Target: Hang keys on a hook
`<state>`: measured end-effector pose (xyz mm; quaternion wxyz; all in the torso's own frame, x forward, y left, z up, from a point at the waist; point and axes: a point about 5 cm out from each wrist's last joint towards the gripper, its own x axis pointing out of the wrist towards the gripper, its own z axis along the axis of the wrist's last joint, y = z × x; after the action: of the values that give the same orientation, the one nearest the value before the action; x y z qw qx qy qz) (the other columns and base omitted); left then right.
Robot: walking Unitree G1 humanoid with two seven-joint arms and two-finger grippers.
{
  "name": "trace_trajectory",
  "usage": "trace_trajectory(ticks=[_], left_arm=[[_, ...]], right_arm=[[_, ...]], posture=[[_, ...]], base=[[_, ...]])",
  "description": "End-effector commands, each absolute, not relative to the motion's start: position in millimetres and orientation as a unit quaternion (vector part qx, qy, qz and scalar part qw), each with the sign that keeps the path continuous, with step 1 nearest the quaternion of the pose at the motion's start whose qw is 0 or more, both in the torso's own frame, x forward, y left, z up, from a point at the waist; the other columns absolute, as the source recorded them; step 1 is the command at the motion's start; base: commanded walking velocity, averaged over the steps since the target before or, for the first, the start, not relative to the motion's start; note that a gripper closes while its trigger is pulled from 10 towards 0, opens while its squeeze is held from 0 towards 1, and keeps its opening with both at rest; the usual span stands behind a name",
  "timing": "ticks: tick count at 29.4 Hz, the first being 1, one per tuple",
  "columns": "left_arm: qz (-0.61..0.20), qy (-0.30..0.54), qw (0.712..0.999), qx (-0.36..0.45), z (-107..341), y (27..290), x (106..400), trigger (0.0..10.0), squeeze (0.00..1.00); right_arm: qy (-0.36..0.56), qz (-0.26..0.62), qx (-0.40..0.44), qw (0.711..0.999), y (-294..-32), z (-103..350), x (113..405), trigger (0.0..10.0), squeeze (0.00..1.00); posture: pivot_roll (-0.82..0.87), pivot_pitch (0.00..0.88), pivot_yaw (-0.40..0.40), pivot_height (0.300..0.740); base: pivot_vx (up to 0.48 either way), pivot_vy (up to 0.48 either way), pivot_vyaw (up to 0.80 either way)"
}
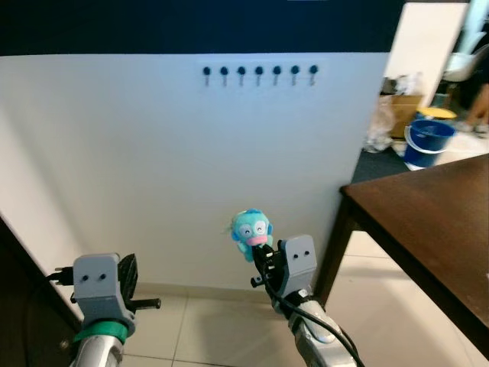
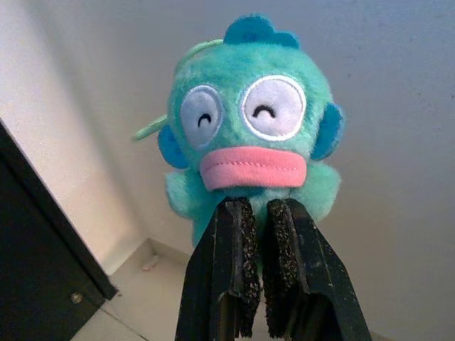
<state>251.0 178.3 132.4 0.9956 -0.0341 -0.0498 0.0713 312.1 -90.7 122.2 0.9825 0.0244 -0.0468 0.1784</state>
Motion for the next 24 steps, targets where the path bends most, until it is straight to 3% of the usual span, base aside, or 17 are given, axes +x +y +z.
trace_trajectory(ticks=[1,24], left_arm=[[0.069,-0.047,0.996,-0.034,132,179,250,10.0,0.0],[0.064,-0.071,0.995,-0.027,144,177,257,10.0,0.0]], right_arm=[[-0.043,0.17,0.027,0.984,-95,120,312,10.0,0.0],[-0.088,0.183,0.019,0.979,-89,140,318,10.0,0.0]], posture=[[-0.1,0.0,0.166,0.74],[-0.09,0.0,0.167,0.74]], base=[[0.0,0.0,0.0],[0.0,0.0,0.0]])
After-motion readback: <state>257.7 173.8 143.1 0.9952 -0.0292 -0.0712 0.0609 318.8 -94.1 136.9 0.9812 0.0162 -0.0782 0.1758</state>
